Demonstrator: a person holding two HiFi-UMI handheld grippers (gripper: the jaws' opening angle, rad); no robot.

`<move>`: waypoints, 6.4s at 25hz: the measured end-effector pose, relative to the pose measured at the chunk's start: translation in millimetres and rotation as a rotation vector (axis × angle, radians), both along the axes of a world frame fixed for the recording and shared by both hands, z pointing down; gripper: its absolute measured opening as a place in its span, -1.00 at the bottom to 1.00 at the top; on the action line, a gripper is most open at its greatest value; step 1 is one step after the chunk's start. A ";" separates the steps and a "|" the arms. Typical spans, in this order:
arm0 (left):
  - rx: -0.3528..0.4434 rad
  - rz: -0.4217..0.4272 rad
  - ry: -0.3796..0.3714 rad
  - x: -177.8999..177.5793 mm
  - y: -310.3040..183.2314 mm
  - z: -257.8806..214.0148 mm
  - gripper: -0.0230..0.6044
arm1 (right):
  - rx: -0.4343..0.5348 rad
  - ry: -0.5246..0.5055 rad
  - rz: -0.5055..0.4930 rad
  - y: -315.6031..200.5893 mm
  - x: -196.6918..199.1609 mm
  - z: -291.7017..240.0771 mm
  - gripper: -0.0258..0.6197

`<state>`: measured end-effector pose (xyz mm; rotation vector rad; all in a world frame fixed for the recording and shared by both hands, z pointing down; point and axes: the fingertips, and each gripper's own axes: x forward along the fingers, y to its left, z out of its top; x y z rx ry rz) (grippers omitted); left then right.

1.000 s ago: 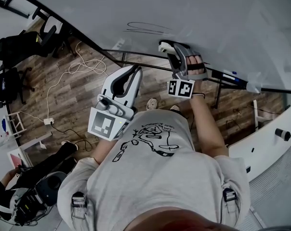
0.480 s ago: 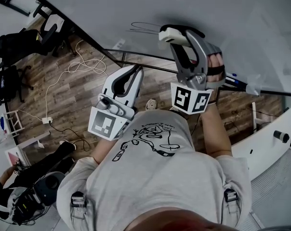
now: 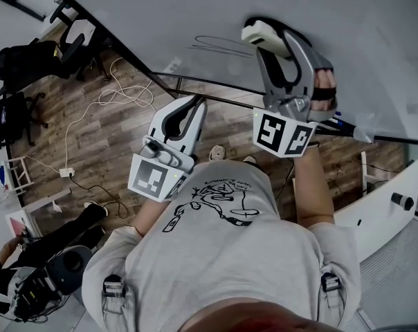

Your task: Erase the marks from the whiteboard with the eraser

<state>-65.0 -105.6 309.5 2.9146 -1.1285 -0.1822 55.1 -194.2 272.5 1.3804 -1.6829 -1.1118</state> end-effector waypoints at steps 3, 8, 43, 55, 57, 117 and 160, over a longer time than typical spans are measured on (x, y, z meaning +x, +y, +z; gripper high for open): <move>-0.002 -0.001 0.000 0.5 -1.4 1.0 -0.80 | 0.014 0.005 0.008 -0.5 1.1 1.9 -0.12; -0.005 0.012 -0.004 3.1 -2.8 3.0 -0.80 | 0.004 0.007 0.008 -0.6 -2.2 12.8 -0.12; -0.003 -0.009 -0.014 -4.7 4.7 -0.1 -0.80 | -0.052 0.069 -0.008 -13.8 -27.3 86.5 -0.12; -0.012 -0.021 -0.014 -11.4 3.8 2.6 -0.80 | -0.082 0.105 -0.012 -19.3 -38.5 114.6 -0.12; -0.013 -0.025 -0.014 -12.7 3.7 2.8 -0.80 | -0.083 0.106 -0.013 -19.5 -39.1 115.1 -0.12; -0.014 -0.099 0.004 -37.8 -2.4 6.1 -0.80 | 0.004 -0.014 -0.072 -29.8 -83.9 31.9 -0.13; -0.045 -0.125 -0.013 -50.1 11.0 13.5 -0.80 | -0.052 0.048 -0.093 -41.8 -112.4 110.2 -0.13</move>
